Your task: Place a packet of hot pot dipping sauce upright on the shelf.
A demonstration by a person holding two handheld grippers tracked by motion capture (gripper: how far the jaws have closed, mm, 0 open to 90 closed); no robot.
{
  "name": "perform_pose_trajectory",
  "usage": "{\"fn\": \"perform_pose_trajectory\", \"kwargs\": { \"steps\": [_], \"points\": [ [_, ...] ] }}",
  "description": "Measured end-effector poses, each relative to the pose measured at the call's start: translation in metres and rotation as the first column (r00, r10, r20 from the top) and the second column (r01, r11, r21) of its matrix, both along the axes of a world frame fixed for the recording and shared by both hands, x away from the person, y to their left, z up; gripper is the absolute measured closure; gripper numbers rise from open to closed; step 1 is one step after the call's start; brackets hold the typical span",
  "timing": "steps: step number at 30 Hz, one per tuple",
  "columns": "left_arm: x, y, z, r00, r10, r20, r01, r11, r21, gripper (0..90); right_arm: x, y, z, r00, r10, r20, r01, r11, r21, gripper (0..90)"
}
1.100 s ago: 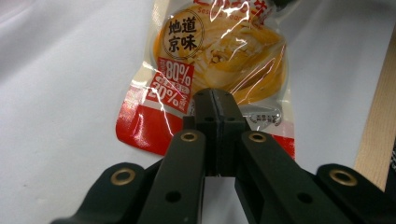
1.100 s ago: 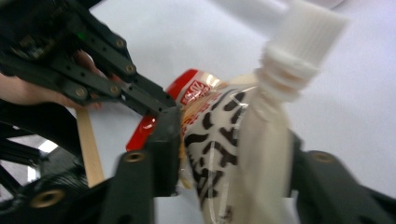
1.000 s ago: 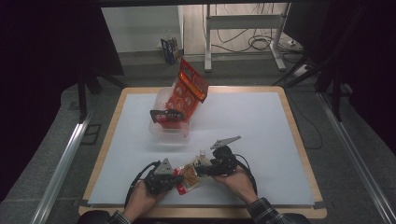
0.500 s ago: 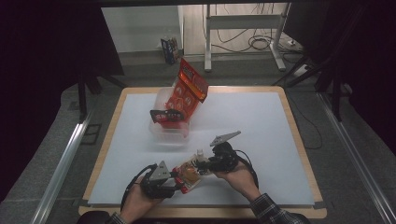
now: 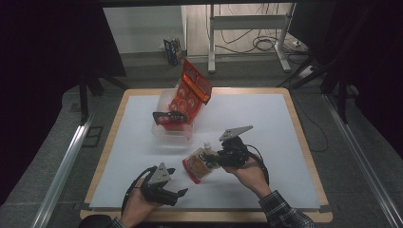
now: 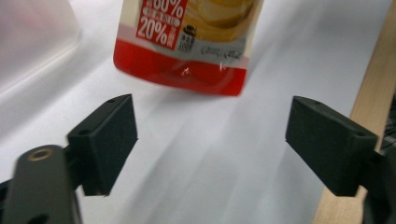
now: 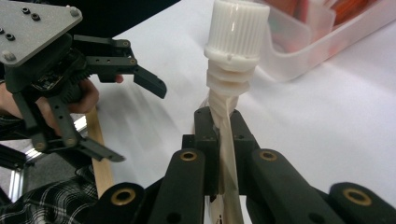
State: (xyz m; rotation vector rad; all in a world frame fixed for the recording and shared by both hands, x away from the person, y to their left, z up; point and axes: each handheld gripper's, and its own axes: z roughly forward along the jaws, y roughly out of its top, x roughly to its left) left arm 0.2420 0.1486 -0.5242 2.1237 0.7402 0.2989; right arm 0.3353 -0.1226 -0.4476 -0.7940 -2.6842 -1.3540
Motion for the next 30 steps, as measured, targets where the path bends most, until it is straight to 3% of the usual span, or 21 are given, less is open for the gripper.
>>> {"fn": "perform_pose_trajectory", "kwargs": {
  "steps": [6, 17, 30],
  "points": [
    [-0.001, 0.011, 0.003, 0.9998, 0.017, -0.008, -0.018, 0.9982, -0.057, 7.5, 0.004, -0.006, 0.01, 0.9992, -0.024, 0.033, 0.024, 1.0, 0.0, 86.7],
    [-0.005, 0.026, 0.004, 0.9976, 0.068, 0.008, -0.068, 0.9954, -0.068, 2.9, 0.015, -0.02, 0.034, 0.9927, -0.067, 0.101, 0.067, 0.998, 0.002, 87.4],
    [-0.012, 0.033, 0.003, 0.9965, 0.082, 0.014, -0.081, 0.9947, -0.063, 2.2, 0.043, -0.002, 0.048, 0.9883, -0.046, 0.146, 0.049, 0.999, -0.02, 87.5]
  ]
}}
